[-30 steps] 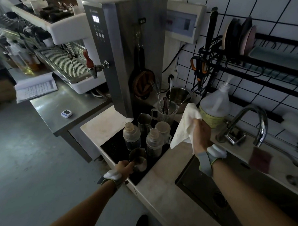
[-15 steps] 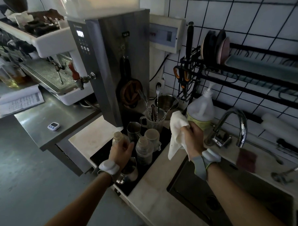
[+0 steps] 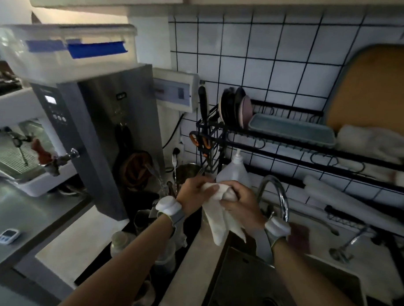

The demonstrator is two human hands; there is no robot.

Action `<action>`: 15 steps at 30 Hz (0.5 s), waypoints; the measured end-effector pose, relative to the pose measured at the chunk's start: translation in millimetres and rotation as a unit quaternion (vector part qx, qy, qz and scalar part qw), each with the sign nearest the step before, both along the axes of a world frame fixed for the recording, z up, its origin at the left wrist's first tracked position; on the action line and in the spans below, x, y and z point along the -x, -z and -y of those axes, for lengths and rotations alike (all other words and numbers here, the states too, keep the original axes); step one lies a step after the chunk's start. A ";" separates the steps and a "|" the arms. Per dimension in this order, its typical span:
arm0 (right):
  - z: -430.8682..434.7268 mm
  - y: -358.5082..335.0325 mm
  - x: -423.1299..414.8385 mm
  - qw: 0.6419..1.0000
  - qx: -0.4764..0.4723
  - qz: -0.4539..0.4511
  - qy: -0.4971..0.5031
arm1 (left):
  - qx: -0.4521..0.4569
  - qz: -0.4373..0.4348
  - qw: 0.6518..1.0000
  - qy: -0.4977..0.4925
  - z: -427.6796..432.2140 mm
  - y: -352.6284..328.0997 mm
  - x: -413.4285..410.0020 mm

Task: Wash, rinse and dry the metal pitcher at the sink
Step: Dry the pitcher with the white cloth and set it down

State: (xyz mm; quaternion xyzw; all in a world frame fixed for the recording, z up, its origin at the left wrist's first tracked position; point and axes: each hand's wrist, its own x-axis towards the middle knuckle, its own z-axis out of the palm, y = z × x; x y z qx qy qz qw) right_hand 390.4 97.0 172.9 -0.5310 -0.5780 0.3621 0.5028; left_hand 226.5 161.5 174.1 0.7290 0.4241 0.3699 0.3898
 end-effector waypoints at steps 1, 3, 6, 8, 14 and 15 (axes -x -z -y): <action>-5.1 -1.2 -5.0 1.000 -0.001 -0.002 0.003 | 0.004 -0.003 1.000 0.004 -5.8 -1.1 -3.4; -13.8 -3.1 -9.3 1.000 0.006 -0.025 0.019 | 0.001 0.000 1.000 0.011 -15.7 -3.7 -7.5; -27.3 -6.6 -7.7 0.997 0.011 -0.054 0.054 | -0.018 0.018 0.999 0.030 -29.7 -10.2 -12.1; -36.7 -9.5 -6.7 0.994 -0.012 -0.059 0.087 | -0.021 0.028 0.998 0.045 -39.2 -13.1 -14.6; -71.6 -24.5 -4.3 0.984 -0.063 -0.054 0.157 | 0.022 0.078 0.996 0.023 -68.4 -23.3 -18.1; -77.4 -26.5 -3.8 0.982 -0.065 -0.062 0.168 | 0.021 0.075 0.997 0.015 -74.1 -24.6 -18.4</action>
